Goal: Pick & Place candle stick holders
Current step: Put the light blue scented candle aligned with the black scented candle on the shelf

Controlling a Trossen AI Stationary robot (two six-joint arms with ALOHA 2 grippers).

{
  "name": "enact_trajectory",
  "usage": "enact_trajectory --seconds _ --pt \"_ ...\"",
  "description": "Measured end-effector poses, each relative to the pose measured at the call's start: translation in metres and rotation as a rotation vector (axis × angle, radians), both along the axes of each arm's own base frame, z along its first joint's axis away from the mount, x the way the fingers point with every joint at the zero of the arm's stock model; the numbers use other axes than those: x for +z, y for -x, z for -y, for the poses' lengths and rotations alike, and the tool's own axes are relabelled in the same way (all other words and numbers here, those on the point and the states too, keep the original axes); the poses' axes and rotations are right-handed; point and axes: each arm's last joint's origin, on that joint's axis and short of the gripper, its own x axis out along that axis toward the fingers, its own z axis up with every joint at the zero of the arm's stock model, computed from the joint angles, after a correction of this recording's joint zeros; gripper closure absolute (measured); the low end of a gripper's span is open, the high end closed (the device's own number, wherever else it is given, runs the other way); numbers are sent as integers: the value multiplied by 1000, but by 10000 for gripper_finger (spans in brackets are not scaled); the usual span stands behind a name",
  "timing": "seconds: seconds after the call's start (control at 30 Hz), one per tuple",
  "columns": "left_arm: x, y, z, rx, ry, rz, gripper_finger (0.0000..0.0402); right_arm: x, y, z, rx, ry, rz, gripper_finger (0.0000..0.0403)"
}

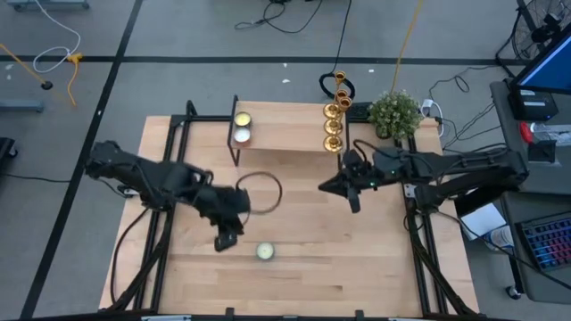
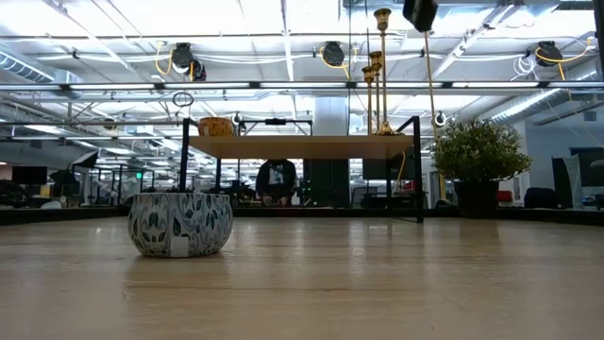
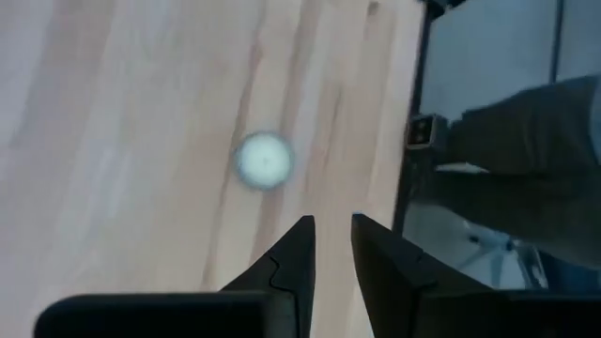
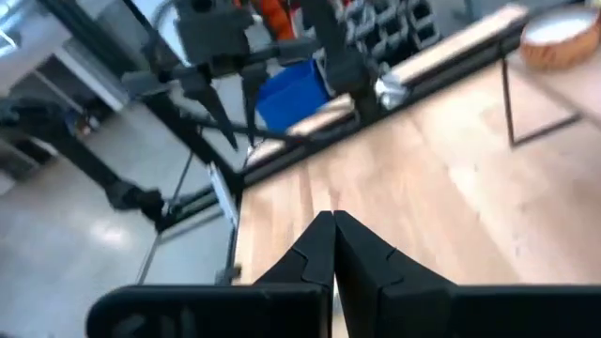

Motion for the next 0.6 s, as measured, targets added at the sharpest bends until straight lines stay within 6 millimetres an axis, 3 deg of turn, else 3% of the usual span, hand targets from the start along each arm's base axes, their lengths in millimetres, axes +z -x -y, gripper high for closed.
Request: enact_trajectory --seconds 0.13,0.27,0.4,0.6 --pt "-31 -20 20 112 -4 -38 289 0 10 -14 62 4 -34 403" --pt "-70 -53 40 256 74 -148 210 3 27 -30 133 3 -63 403" --pt "-105 -87 59 237 184 -196 123 6 48 -44 134 30 -81 403" --pt "-134 -105 65 422 137 -334 60 12 74 -56 116 69 -70 403"
